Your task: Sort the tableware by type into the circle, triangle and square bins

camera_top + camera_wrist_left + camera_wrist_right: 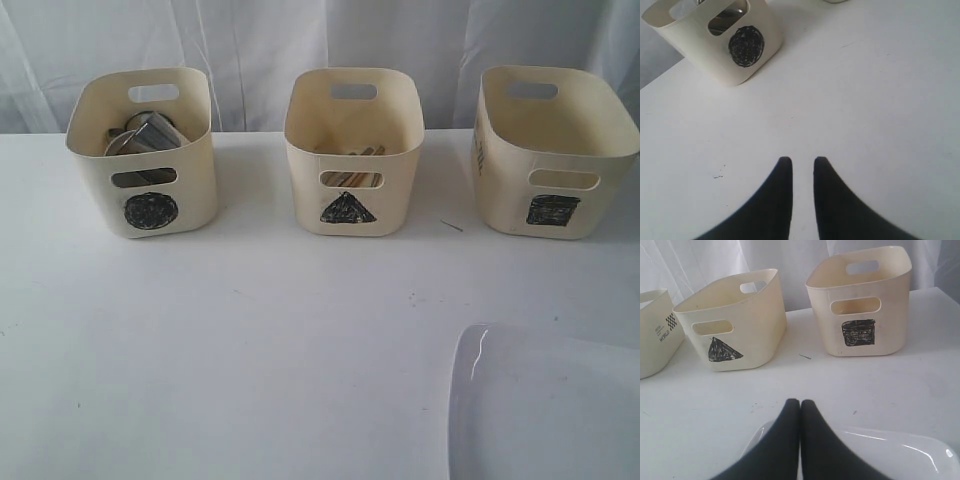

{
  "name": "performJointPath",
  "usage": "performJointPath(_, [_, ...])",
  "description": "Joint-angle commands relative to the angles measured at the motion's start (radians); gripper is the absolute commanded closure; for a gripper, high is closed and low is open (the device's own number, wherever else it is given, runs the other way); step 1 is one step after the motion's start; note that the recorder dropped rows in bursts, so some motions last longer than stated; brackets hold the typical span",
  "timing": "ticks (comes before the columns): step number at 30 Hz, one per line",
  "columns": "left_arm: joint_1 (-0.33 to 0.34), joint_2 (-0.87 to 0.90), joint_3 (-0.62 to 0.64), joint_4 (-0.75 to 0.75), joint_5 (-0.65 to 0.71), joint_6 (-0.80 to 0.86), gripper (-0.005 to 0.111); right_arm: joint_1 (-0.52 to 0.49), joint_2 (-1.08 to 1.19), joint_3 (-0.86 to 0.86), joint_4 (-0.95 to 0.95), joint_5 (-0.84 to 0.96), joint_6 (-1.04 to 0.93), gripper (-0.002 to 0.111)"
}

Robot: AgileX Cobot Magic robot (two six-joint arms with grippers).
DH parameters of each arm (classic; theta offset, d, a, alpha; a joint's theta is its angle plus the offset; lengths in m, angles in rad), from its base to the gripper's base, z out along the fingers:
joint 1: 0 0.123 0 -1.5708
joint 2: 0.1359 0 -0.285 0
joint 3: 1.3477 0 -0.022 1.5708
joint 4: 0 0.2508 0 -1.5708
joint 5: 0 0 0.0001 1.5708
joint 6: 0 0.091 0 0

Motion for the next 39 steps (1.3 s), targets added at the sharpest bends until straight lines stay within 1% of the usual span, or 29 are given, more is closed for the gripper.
performJointPath(1, [0.020,-0.005,0.004,-0.003,0.005,-0.004,0.085,-0.004,-0.006,0.006,-0.001,-0.008,0.004,0.108])
performJointPath(15, [0.020,-0.005,0.004,-0.003,0.007,-0.014,0.085,-0.004,-0.006,0.006,-0.001,-0.008,0.004,0.108])
performJointPath(20, [0.020,-0.005,0.004,-0.003,0.007,-0.133,0.085,-0.004,-0.006,0.006,-0.001,-0.008,0.004,0.108])
performJointPath(26, [0.020,-0.005,0.004,-0.003,0.005,-0.147,0.085,-0.004,-0.006,0.006,-0.001,-0.008,0.004,0.108])
performJointPath(30, [0.020,-0.005,0.004,-0.003,0.004,-0.286,0.085,-0.004,-0.006,0.006,-0.001,-0.008,0.004,0.108])
performJointPath(32, [0.020,-0.005,0.004,0.012,0.004,-0.321,0.085,-0.004,-0.006,0.006,-0.001,-0.008,0.004,0.108])
performJointPath(39, [0.020,-0.005,0.004,0.019,0.004,-0.354,0.085,-0.004,-0.006,0.006,-0.001,-0.008,0.004,0.108])
